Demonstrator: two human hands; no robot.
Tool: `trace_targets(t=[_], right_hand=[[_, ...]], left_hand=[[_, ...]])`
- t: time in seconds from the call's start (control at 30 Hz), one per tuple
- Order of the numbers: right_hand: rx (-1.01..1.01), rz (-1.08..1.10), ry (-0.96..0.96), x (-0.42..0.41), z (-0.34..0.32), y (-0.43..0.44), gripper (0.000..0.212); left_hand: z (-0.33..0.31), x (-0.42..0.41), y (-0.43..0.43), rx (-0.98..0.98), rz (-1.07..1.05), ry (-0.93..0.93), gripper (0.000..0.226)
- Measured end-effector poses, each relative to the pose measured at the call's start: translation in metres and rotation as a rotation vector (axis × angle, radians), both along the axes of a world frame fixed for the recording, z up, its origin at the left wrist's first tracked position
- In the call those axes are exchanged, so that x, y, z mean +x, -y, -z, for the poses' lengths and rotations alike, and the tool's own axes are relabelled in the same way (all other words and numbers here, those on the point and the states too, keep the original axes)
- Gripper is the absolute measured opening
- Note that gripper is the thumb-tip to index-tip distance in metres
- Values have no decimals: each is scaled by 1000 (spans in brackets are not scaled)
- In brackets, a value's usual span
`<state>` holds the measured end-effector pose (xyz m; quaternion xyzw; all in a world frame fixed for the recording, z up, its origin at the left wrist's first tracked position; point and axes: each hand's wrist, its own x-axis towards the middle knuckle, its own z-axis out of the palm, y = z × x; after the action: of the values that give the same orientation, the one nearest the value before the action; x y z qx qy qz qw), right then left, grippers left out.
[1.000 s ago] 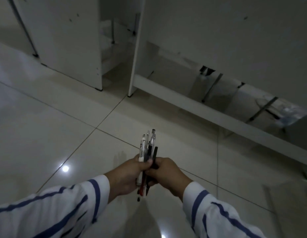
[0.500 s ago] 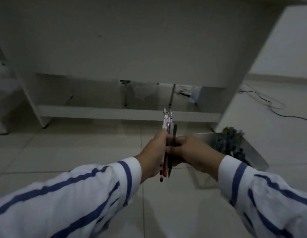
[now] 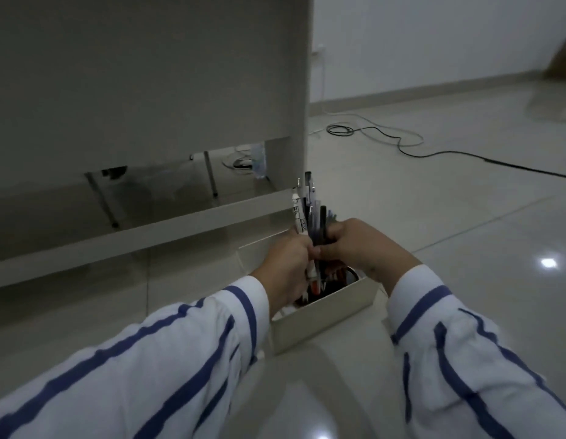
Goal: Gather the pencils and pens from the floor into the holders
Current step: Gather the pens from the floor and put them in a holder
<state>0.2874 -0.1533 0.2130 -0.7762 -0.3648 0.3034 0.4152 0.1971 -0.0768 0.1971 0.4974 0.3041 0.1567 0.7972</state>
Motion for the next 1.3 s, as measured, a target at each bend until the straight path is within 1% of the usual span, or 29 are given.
trace_targets(t=[0.07,0.13,0.2,0.37,0.43,0.47,0.57,0.63,0.73,0.83,1.0,1.1,1.23,1.3], right_hand=[[23,69,14,28,12,7,7],[30,141,23,50,26,10,11],[13,193,54,70,42,10,16],[-41,247,82,99,83,2,3],[-67,253,95,104,95,-1,16],[-82,247,102,106,99,-2,19],[-142,205,140,110,108,-4,20],[-171,191,150,112,112,-5,21],[-216,189,145,115,120,-7,22],[-243,187,156,118,125,-8,24],[-279,174,178,118,132,-10,31],[-264,172,189,115,135,-12,39],[-325,147,242,115,138,-12,29],[-324,148,264,114,138,-13,34]], left_hand=[[5,29,5,100,60,-32,51],[15,54,7,204,121,-49,47],[29,77,6,238,180,-35,54],[60,106,1,281,176,-129,58],[72,110,1,302,174,-162,57],[78,112,1,303,175,-163,57],[97,116,-3,313,186,-171,64],[105,118,-6,378,210,-204,67],[113,121,-6,507,235,-246,63],[119,124,-4,593,204,-250,59],[129,124,-8,615,190,-233,58],[133,120,-9,627,183,-206,65],[134,118,-11,602,179,-150,80],[134,117,-12,596,163,-131,87]])
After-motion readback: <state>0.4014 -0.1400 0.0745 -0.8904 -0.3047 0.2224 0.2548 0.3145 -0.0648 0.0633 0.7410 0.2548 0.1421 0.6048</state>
